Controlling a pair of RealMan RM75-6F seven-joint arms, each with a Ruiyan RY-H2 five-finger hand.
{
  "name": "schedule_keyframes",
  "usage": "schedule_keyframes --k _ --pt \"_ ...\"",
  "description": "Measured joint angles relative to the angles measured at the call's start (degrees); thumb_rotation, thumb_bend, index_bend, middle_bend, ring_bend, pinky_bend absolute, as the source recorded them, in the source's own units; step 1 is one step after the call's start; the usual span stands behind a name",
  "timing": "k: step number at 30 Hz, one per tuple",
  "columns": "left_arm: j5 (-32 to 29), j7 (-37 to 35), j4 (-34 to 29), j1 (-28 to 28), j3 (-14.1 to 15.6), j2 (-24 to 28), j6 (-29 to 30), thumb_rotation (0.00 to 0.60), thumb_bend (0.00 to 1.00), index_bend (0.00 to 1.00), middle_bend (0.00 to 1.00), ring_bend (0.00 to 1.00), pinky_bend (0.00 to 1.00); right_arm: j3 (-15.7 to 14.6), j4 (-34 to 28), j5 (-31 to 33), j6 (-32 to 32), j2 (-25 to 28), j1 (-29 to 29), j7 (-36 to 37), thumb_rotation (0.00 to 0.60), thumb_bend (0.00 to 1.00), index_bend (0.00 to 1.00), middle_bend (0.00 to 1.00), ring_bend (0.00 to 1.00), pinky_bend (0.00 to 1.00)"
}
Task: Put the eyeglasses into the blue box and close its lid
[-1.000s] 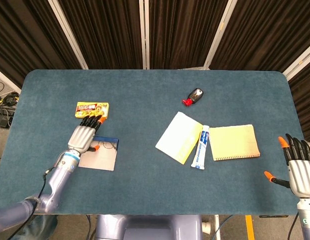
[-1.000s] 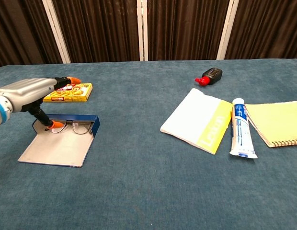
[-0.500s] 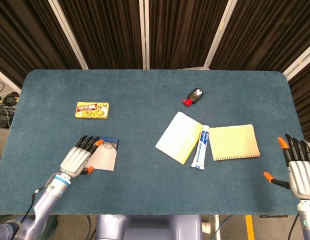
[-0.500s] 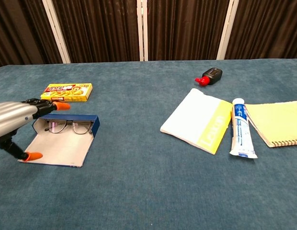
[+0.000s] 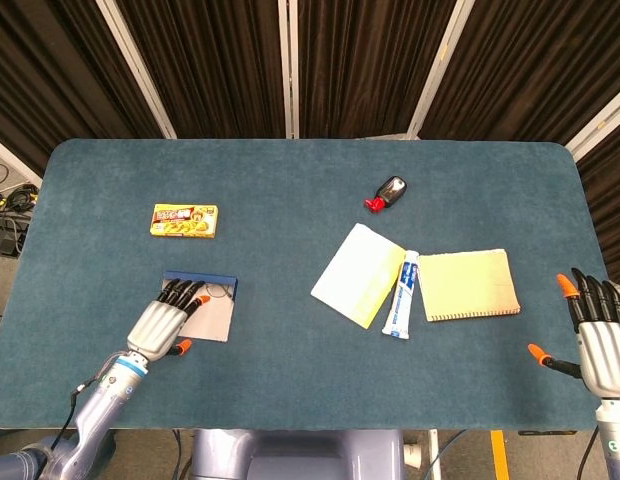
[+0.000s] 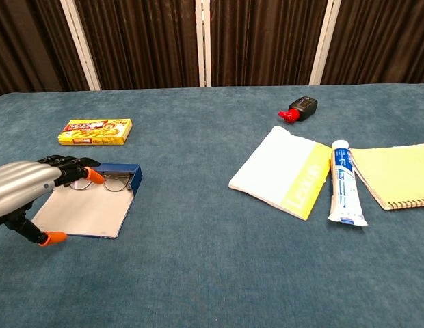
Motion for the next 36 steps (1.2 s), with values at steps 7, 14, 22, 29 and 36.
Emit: schedule_keyframes --k 7,14,22,29,36 --pt "0.67 -0.16 1.85 0.26 -0.04 -1.44 0.01 0.600 0.26 0.18 0.00 0.00 0.00 0.04 -0.04 0.03 0.07 0.05 -0.03 0.05 0.600 0.00 0.00 0.00 0.00 0.00" --pt "0.67 -0.45 3.36 0.31 -0.53 -2.37 -0.14 0.600 0.26 0.18 0.00 0.00 0.00 0.05 -0.02 0.10 -0.01 0.08 -0.02 0.16 0.600 0.00 0.00 0.00 0.00 0.00" --pt "0.56 -0.66 4.10 0.37 -0.79 -2.76 -0.62 0.600 0.26 0.18 0.00 0.00 0.00 0.07 0.04 0.18 -0.09 0.03 0.01 0.13 0.600 0.00 0.00 0.00 0.00 0.00" --pt "0.44 -1.13 5.38 0.47 -0.94 -3.35 -1.01 0.600 0.26 0.18 0.00 0.00 0.00 0.04 0.08 0.19 -0.14 -0.02 0.03 0.04 0.600 0.00 0.00 0.00 0.00 0.00" --pt "0.67 -1.50 6.10 0.48 -1.12 -3.63 -1.10 0.600 0.27 0.19 0.00 0.00 0.00 0.07 0.14 0.25 -0.21 -0.03 0.05 0.11 0.600 0.00 0.00 0.00 0.00 0.00"
